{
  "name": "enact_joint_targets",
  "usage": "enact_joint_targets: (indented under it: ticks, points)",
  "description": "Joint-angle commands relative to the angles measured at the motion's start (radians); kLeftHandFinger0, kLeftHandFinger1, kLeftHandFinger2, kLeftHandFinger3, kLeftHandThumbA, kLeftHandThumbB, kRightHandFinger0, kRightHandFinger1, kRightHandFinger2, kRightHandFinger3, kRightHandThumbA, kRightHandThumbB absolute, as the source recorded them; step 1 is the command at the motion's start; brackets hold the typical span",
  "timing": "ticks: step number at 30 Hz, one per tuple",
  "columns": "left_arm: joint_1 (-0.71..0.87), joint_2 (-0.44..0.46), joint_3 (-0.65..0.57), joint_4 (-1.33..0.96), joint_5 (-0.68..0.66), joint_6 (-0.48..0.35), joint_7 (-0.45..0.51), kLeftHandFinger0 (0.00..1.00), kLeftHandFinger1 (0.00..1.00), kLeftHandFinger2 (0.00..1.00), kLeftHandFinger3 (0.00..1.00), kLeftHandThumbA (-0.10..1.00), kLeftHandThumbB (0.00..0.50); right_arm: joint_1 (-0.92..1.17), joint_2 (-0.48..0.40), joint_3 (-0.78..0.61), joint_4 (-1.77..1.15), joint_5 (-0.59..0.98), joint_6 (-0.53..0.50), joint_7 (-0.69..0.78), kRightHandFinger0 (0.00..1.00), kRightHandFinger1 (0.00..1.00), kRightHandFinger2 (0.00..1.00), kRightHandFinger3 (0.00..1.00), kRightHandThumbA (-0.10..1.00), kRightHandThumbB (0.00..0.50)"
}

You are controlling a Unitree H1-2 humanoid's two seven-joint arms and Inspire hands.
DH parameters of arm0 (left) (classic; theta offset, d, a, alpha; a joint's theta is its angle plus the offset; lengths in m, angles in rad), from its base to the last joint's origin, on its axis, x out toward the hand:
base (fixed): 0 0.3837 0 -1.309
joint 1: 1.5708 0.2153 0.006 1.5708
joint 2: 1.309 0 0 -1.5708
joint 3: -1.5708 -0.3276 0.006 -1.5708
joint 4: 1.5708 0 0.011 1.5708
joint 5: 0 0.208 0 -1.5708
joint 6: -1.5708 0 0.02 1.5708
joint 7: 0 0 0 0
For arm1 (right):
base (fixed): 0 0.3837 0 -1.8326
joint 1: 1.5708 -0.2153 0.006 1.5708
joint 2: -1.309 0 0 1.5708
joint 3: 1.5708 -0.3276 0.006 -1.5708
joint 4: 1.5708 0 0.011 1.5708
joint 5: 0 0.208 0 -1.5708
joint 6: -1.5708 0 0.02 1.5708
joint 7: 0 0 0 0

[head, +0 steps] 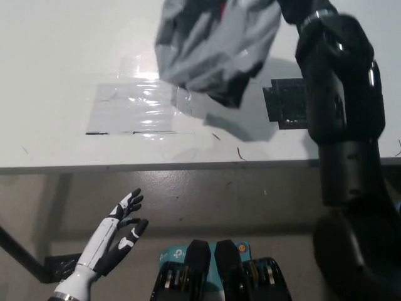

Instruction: Use the right hand to pick up a rubix's cube and place it into a plastic bag and lift the bag

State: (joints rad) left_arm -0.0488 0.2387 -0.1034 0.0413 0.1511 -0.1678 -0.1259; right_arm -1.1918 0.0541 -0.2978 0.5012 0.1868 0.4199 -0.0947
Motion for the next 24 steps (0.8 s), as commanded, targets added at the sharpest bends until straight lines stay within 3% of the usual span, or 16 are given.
enact_joint_targets:
  ticks: [1,5,7,8,9,10,11,12,13,14,18,19,22,23,24]
  points:
    - [-0.017,0.004,0.007,-0.019,-0.026,-0.02,-0.015,0.79,0.88,1.0,1.0,0.9,0.099,-0.316,0.016,-0.053,0.095,0.098,0.029,-0.07,0.0,0.23,0.72,0.53,-0.1,0.195]
    - [-0.02,0.007,0.003,-0.02,-0.018,-0.027,-0.014,0.76,0.86,1.0,1.0,0.89,0.078,-0.454,0.006,-0.106,0.172,0.139,-0.005,-0.101,0.0,0.23,0.75,0.44,-0.1,0.172]
    - [-0.02,0.009,0.002,-0.018,-0.017,-0.029,-0.016,0.76,0.85,1.0,1.0,0.89,0.089,-0.519,-0.003,-0.132,0.207,0.158,-0.027,-0.113,0.0,0.23,0.74,0.56,-0.1,0.175]
    - [-0.021,0.011,0.0,-0.018,-0.013,-0.03,-0.016,0.75,0.84,1.0,1.0,0.89,0.087,-0.546,-0.009,-0.142,0.221,0.164,-0.036,-0.117,0.0,0.21,0.72,0.81,-0.1,0.172]
    - [-0.021,0.012,-0.001,-0.018,-0.01,-0.031,-0.016,0.75,0.84,1.0,1.0,0.89,0.087,-0.563,-0.012,-0.147,0.23,0.167,-0.041,-0.119,0.0,0.21,0.71,0.89,-0.1,0.174]
    - [-0.023,0.013,-0.001,-0.02,-0.006,-0.031,-0.015,0.74,0.84,1.0,1.0,0.9,0.099,-0.583,-0.015,-0.151,0.239,0.169,-0.05,-0.122,0.0,0.21,0.72,0.71,-0.1,0.172]
    - [-0.024,0.014,-0.001,-0.021,-0.005,-0.03,-0.015,0.74,0.84,1.0,1.0,0.9,0.101,-0.601,-0.018,-0.156,0.244,0.171,-0.056,-0.123,0.0,0.21,0.72,0.59,-0.1,0.164]
    - [-0.025,0.015,-0.002,-0.021,-0.004,-0.03,-0.016,0.74,0.83,1.0,1.0,0.9,0.101,-0.62,-0.022,-0.158,0.245,0.172,-0.057,-0.126,0.0,0.21,0.71,0.54,-0.1,0.156]
    - [-0.025,0.015,-0.002,-0.021,-0.003,-0.03,-0.016,0.74,0.83,1.0,1.0,0.9,0.102,-0.634,-0.026,-0.161,0.243,0.174,-0.058,-0.129,0.0,0.2,0.7,0.43,-0.1,0.158]
    - [-0.025,0.015,-0.003,-0.021,-0.003,-0.03,-0.017,0.74,0.83,1.0,1.0,0.9,0.102,-0.643,-0.028,-0.162,0.242,0.174,-0.059,-0.13,0.0,0.2,0.69,0.39,-0.1,0.157]
    - [-0.026,0.016,-0.004,-0.022,-0.002,-0.027,-0.018,0.73,0.83,1.0,1.0,0.91,0.111,-0.666,-0.037,-0.172,0.215,0.186,-0.051,-0.114,0.0,0.22,0.72,0.58,-0.1,0.151]
    - [-0.026,0.016,-0.004,-0.024,-0.002,-0.025,-0.018,0.73,0.82,1.0,1.0,0.9,0.108,-0.668,-0.038,-0.173,0.208,0.185,-0.047,-0.12,0.0,0.23,0.72,0.71,-0.1,0.146]
    - [-0.026,0.016,-0.004,-0.024,-0.006,-0.026,-0.02,0.73,0.81,0.99,1.0,0.89,0.101,-0.667,-0.039,-0.176,0.191,0.185,-0.034,-0.126,0.0,0.22,0.71,0.71,-0.1,0.14]
    - [-0.023,0.018,-0.005,-0.024,-0.008,-0.025,-0.023,0.73,0.81,0.98,1.0,0.86,0.098,-0.646,-0.034,-0.176,0.172,0.185,-0.034,-0.126,0.0,0.17,0.68,0.79,-0.1,0.133]
    - [-0.022,0.019,-0.006,-0.026,-0.006,-0.019,-0.026,0.73,0.8,0.98,1.0,0.85,0.097,-0.626,-0.028,-0.177,0.161,0.184,-0.041,-0.128,0.0,0.16,0.67,0.71,-0.1,0.134]
